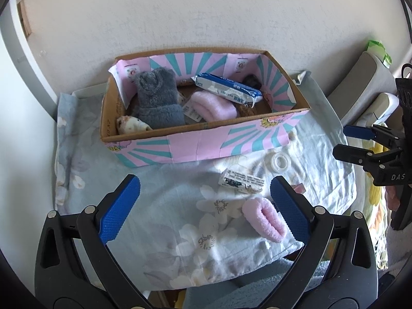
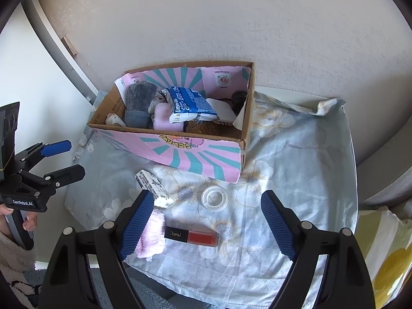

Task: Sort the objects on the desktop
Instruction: 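Move both tools back toward the remaining items on the sheet, then grasp the pink fuzzy sock with the left tool while the right tool grasps the clear tape roll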

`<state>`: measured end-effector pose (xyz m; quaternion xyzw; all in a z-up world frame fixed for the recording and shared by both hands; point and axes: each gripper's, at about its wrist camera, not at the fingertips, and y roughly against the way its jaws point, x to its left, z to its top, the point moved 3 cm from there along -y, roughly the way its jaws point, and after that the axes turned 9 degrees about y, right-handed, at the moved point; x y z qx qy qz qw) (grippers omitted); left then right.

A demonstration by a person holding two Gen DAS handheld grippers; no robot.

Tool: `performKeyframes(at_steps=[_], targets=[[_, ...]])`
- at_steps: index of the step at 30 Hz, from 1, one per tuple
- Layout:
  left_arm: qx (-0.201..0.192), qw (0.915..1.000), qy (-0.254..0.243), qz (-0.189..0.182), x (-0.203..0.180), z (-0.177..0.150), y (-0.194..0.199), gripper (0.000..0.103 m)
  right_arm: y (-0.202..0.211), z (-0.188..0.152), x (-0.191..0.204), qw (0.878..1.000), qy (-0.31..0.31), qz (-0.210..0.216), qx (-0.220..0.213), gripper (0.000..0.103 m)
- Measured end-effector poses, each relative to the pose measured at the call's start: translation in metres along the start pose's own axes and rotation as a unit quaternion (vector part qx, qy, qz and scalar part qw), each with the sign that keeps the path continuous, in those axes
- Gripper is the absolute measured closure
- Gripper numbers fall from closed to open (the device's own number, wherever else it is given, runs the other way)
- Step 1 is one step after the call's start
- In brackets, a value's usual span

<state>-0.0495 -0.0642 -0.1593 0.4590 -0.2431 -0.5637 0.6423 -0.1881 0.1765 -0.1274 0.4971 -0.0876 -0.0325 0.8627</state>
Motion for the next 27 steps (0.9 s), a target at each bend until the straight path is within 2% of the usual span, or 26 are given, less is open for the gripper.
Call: performKeyframes(at_steps=[6, 9, 13, 18, 20, 23, 25, 27], targets=[[0.009, 0.9995, -0.031, -0.004, -0.010, -0.015, -0.006, 0.003, 0.000, -0.015, -0.009, 1.000, -0.011, -0.008, 0.002, 0.020], [0.028, 0.9982, -0.051, -0.008, -0.019, -0.032, -0.021, 0.004, -0.010, -0.027, -0.016, 1.000, -0.021, -0.008, 0.016, 0.020], [0.052, 0.9961, -0.067, -0.026, -0.032, -0.055, -0.042, 0.005, -0.027, -0.039, -0.022, 0.999, -0.035, 0.005, 0.026, 0.020], [0.051, 0.9928, -0.096, -0.049, -0.055, -0.085, -0.061, 0.005, -0.052, -0.044, -0.020, 1.000, -0.020, 0.008, 0.020, 0.020], [0.044, 0.9918, -0.111, -0.047, -0.064, -0.095, -0.071, 0.009, -0.065, -0.044, -0.019, 1.000, -0.017, 0.008, 0.023, 0.020], [0.040, 0.9930, -0.101, -0.046, -0.070, -0.103, -0.084, 0.018, -0.081, -0.045, -0.016, 1.000, -0.012, 0.011, 0.021, 0.021], [0.034, 0.9942, -0.093, -0.042, -0.072, -0.105, -0.090, 0.025, -0.091, -0.044, -0.011, 1.000, 0.009, 0.003, 0.023, 0.029], [0.033, 0.9950, -0.086, -0.039, -0.071, -0.106, -0.095, 0.031, -0.100, -0.042, -0.006, 0.999, 0.028, -0.001, 0.026, 0.032]])
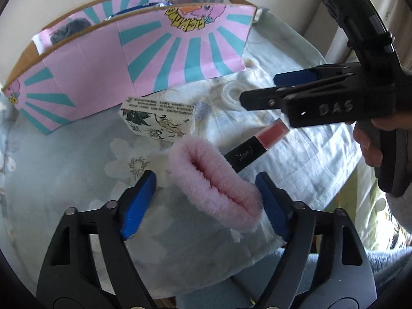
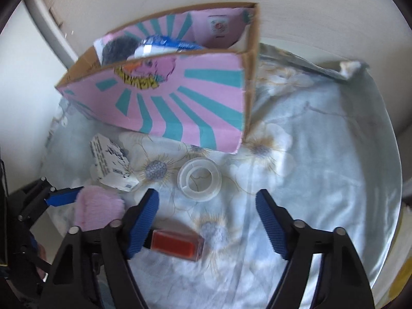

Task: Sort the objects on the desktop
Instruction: 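Grasp the pink fuzzy sock with the left tool while the right tool grasps the clear tape roll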

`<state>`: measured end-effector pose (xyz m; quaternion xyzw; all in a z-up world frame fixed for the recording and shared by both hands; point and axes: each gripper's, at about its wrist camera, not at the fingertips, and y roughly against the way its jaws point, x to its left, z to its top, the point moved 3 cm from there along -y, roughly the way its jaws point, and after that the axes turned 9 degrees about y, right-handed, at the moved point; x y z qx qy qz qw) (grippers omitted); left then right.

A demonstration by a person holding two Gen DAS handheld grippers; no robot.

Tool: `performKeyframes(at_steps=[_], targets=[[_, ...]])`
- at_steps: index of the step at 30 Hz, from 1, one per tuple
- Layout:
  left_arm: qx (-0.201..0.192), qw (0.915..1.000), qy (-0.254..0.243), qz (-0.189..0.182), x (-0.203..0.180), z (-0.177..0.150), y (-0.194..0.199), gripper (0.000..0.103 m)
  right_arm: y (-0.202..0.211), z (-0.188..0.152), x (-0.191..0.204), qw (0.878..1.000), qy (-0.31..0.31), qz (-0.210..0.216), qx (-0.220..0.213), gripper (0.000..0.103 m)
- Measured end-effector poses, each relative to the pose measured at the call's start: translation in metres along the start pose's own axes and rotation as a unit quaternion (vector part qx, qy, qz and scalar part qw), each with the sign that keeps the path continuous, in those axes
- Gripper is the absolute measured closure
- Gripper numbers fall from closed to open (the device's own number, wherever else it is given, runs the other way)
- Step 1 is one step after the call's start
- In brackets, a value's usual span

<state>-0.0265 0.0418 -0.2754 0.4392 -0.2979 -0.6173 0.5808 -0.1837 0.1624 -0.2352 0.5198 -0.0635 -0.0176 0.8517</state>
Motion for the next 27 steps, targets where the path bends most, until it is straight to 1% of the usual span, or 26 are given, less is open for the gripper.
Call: performKeyframes(at_steps=[2, 3, 4, 5, 6, 8, 9, 13, 16, 21, 27], targets=[[0.003, 0.9999, 0.009, -0.011, 0.002, -0.001, -0.003, 0.036, -0.008, 0.002, 0.003, 1.000, 0.009, 0.000, 0.002, 0.038], [0.006, 0.9998, 0.012, -0.014, 0.002, -0.001, -0.005, 0.040, -0.012, 0.003, 0.004, 1.000, 0.014, -0.001, 0.005, 0.043], [0.011, 0.9997, 0.013, -0.017, 0.002, -0.002, -0.007, 0.048, -0.016, 0.004, 0.005, 1.000, 0.020, -0.003, 0.009, 0.049], [0.016, 0.9995, 0.015, -0.024, 0.002, -0.004, -0.008, 0.052, -0.019, 0.004, 0.006, 1.000, 0.025, -0.006, 0.012, 0.050], [0.018, 0.9993, 0.017, -0.026, 0.003, -0.004, -0.009, 0.054, -0.019, 0.005, 0.007, 0.999, 0.032, -0.012, 0.006, 0.054], [0.021, 0.9992, 0.021, -0.025, 0.003, -0.005, -0.009, 0.061, -0.021, 0.007, 0.009, 0.999, 0.041, -0.013, 0.003, 0.058], [0.024, 0.9991, 0.024, -0.026, 0.004, -0.005, -0.010, 0.066, -0.021, 0.007, 0.010, 0.999, 0.046, -0.013, 0.001, 0.064], [0.029, 0.9985, 0.036, -0.030, 0.007, -0.002, -0.011, 0.076, -0.019, 0.006, 0.015, 0.998, 0.064, -0.022, -0.008, 0.064], [0.030, 0.9983, 0.039, -0.032, 0.008, -0.001, -0.010, 0.078, -0.016, 0.005, 0.019, 0.997, 0.070, -0.028, -0.011, 0.064], [0.029, 0.9982, 0.042, -0.032, 0.010, 0.000, -0.006, 0.079, -0.010, 0.006, 0.019, 0.998, 0.063, -0.022, -0.015, 0.064], [0.026, 0.9982, 0.044, -0.030, 0.018, 0.006, 0.008, 0.080, -0.002, 0.006, 0.021, 0.998, 0.059, -0.025, -0.021, 0.064]])
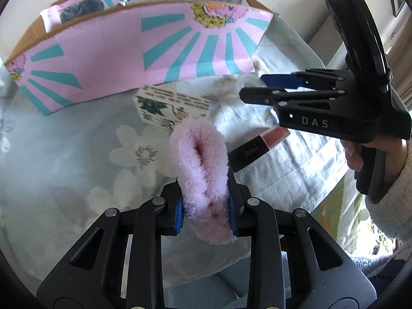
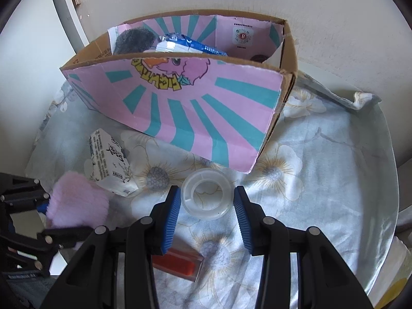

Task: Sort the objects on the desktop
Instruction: 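Grasp the pink fuzzy sock with the left tool while the right tool grasps the clear tape roll, then carry the pink sock and tape roll over the cardboard box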

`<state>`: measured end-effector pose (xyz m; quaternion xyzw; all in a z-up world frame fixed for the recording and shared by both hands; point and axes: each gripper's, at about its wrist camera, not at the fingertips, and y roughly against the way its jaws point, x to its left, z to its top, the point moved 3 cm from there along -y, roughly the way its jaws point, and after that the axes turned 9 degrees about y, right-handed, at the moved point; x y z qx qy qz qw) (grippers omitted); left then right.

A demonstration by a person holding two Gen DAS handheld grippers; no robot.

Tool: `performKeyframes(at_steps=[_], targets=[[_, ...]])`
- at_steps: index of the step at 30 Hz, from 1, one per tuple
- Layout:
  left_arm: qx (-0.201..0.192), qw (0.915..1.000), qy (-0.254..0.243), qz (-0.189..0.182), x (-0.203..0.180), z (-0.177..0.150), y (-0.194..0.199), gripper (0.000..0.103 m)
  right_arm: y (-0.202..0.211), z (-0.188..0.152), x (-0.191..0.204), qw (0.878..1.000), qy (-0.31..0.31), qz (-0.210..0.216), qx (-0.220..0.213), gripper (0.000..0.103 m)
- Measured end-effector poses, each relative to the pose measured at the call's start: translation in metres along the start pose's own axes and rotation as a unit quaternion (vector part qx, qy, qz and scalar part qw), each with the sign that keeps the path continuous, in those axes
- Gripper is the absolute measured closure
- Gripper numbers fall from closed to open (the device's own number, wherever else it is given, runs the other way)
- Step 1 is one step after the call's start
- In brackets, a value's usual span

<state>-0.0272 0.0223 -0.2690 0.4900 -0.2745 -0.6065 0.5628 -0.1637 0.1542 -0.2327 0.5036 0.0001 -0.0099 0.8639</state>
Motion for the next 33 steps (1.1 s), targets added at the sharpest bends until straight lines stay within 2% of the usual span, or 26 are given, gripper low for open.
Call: performKeyframes(at_steps=[7, 14, 19, 24, 27, 29, 33], targets=[[0.000, 1.0000, 0.005, 0.004, 0.012, 0.005, 0.025, 0.079, 0.019, 0.004, 0.003, 1.000, -0.003, 0.004, -0.004, 0.064], [-0.021, 0.9998, 0.005, 0.006, 0.018, 0.033, 0.060, 0.079, 0.050, 0.012, 0.003, 1.000, -0.007, 0.014, -0.001, 0.064], [-0.041, 0.9991, 0.002, 0.007, 0.029, 0.067, 0.097, 0.079, 0.079, 0.047, 0.008, 1.000, 0.002, 0.022, -0.007, 0.064], [-0.058, 0.9981, 0.008, 0.016, 0.042, 0.109, 0.122, 0.079, 0.098, 0.085, 0.010, 0.999, 0.027, 0.011, -0.024, 0.064], [-0.061, 0.9979, 0.020, 0.014, 0.050, 0.135, 0.124, 0.079, 0.098, 0.109, 0.009, 0.999, 0.037, 0.012, -0.022, 0.064], [-0.062, 0.9977, 0.025, 0.014, 0.056, 0.151, 0.123, 0.079, 0.094, 0.124, 0.007, 0.999, 0.032, 0.030, -0.018, 0.064], [-0.061, 0.9974, 0.015, 0.035, 0.064, 0.176, 0.116, 0.079, 0.086, 0.151, 0.004, 0.999, 0.023, 0.043, -0.020, 0.064]])
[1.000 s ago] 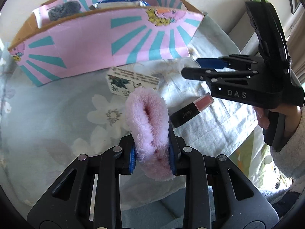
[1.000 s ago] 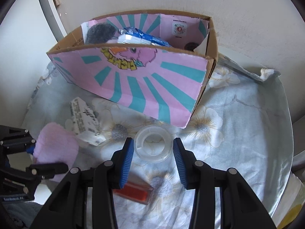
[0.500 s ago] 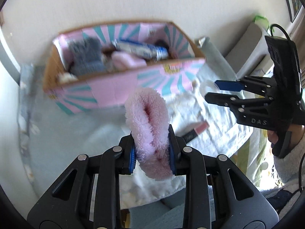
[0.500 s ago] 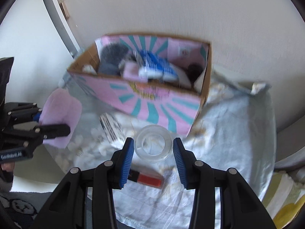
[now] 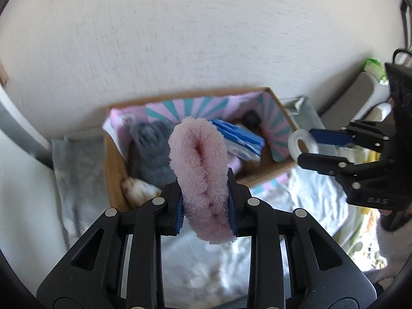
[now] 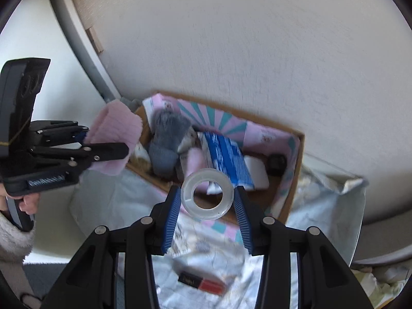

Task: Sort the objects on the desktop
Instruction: 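Carry the pink sock and tape roll over the cardboard box, then open both tools to drop the sock and tape roll into the box, then move both tools back to the last items on the sheet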

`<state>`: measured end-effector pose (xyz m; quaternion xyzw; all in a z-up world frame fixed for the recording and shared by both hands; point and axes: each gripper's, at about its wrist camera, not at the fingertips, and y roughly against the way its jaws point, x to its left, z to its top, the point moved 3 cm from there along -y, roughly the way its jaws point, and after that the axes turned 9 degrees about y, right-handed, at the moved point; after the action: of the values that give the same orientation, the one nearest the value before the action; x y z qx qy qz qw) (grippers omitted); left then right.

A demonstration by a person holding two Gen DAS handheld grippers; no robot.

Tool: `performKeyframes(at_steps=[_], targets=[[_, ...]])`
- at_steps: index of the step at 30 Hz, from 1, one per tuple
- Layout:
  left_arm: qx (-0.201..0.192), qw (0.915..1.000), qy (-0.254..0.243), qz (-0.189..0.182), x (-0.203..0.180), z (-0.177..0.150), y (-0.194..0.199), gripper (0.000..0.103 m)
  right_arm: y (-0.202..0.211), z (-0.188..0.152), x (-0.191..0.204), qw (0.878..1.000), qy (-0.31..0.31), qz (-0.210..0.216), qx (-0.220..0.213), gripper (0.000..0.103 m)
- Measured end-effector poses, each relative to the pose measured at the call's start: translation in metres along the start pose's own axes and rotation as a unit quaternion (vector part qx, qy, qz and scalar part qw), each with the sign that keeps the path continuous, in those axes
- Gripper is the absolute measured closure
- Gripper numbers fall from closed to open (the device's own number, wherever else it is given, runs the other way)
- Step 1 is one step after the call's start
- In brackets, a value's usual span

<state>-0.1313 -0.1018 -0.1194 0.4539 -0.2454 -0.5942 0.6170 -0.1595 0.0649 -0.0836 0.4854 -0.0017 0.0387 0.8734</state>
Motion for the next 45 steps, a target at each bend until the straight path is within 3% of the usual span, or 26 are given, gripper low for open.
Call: performKeyframes(at_steps=[7, 11, 19, 29, 32, 33, 34, 35, 36, 42, 45], targets=[[0.037, 0.9992, -0.012, 0.003, 0.011, 0.023, -0.032, 0.079, -0.029, 0.028, -0.004, 1.000, 0.002, 0.016, 0.020, 0.064], [0.039, 0.9989, -0.023, 0.013, 0.018, 0.032, -0.045, 0.079, -0.046, 0.032, -0.006, 0.999, 0.011, 0.013, 0.038, 0.064], [0.054, 0.9981, -0.027, 0.006, 0.024, 0.033, -0.061, 0.079, -0.056, 0.034, -0.014, 1.000, -0.005, 0.013, 0.028, 0.064], [0.040, 0.9983, -0.041, 0.007, 0.026, 0.039, -0.062, 0.078, -0.062, 0.039, -0.018, 0.999, -0.004, 0.013, 0.033, 0.064], [0.051, 0.9981, -0.032, 0.012, 0.028, 0.041, -0.065, 0.065, -0.064, 0.039, -0.017, 0.999, 0.000, 0.019, 0.033, 0.064], [0.053, 0.9978, -0.033, 0.022, 0.029, 0.041, -0.066, 0.042, -0.063, 0.038, -0.017, 0.999, 0.002, 0.018, 0.031, 0.060], [0.049, 0.9975, -0.037, 0.035, 0.029, 0.042, -0.067, 0.002, -0.063, 0.037, -0.016, 0.999, 0.004, 0.013, 0.033, 0.047], [0.038, 0.9969, -0.043, 0.055, 0.029, 0.042, -0.066, 0.003, -0.063, 0.036, -0.016, 0.999, 0.007, 0.008, 0.033, 0.038], [0.027, 0.9964, -0.049, 0.065, 0.029, 0.043, -0.065, 0.001, -0.062, 0.036, -0.016, 1.000, 0.010, 0.002, 0.029, 0.022], [0.016, 0.9959, -0.058, 0.068, 0.024, 0.042, -0.061, 0.000, -0.047, 0.032, -0.019, 0.999, 0.014, -0.029, -0.013, 0.019], [0.006, 0.9970, -0.050, 0.058, 0.021, 0.041, -0.054, 0.000, -0.038, 0.033, -0.020, 0.999, 0.016, -0.030, -0.028, 0.009]])
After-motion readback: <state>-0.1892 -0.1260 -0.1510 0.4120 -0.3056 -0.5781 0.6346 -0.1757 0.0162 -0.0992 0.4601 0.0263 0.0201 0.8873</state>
